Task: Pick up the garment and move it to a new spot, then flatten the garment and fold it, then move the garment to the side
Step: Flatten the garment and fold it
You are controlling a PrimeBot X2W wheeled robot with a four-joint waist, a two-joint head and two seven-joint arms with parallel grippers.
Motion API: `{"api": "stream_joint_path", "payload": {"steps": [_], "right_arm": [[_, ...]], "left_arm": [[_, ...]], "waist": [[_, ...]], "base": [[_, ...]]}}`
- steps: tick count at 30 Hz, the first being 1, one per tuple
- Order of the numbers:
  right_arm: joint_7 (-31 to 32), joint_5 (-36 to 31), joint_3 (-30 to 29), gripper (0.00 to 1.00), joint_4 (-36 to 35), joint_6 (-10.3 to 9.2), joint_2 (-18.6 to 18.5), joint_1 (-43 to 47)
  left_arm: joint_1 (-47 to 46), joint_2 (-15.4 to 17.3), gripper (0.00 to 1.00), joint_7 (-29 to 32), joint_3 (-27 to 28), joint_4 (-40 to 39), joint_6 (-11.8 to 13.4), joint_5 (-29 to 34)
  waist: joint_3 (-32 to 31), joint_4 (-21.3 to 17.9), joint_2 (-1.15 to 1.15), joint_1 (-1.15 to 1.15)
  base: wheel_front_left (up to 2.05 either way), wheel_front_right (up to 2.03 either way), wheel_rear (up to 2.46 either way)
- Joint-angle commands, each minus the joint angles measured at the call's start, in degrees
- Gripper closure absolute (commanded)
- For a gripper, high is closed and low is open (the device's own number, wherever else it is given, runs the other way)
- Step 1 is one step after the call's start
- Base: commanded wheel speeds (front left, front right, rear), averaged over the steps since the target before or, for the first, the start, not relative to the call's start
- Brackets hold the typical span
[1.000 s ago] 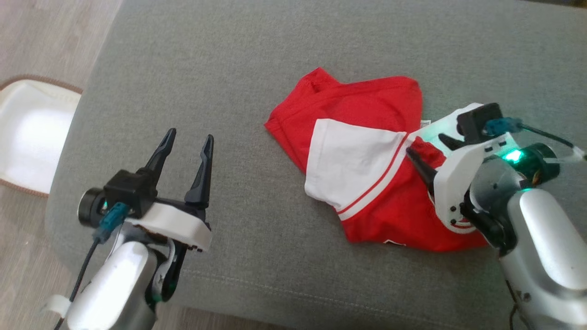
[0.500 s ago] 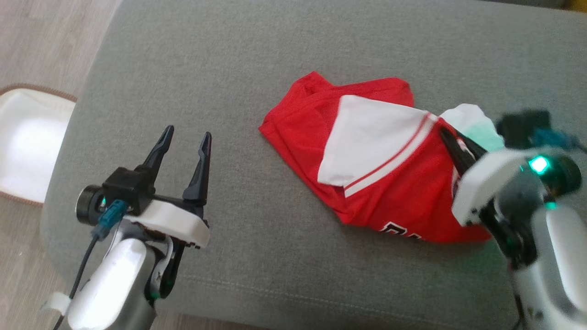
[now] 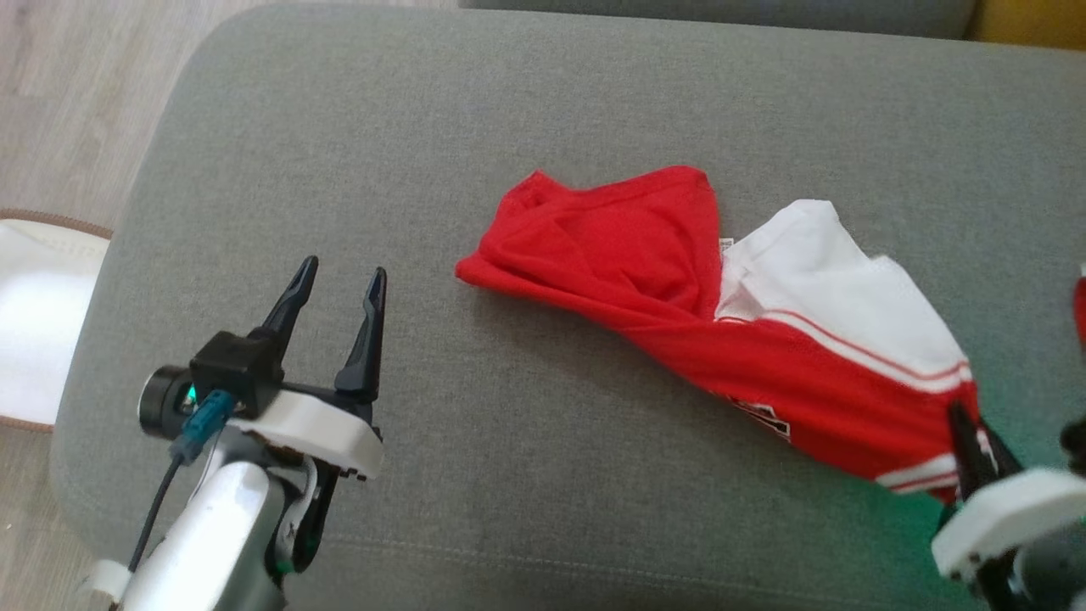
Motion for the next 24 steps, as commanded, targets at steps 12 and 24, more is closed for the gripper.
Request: {"api": "stream_joint_path", "payload": {"steps": [12,24], "right_arm": [[-17.96,-0.06,1.73,0.00,-1.21,0.37,-0.36,3.02],[-22.18,-6.18,7.82,0.00,-8.33,0.37,-0.35,2.09]], "left_arm": [[1.18,2.38,0.00,0.23,2.61,-2.10,1.67,-0.36],[4.71,3.35,0.00,1.62,2.36,-4.05,3.44,-0.88]], "waist": [[-2.82,-0.76,0.00,0.00],[-6.23,-0.77,0.00,0.00]], "base": [[0.00,0.00,0.00],[0.00,0.00,0.00]]}}
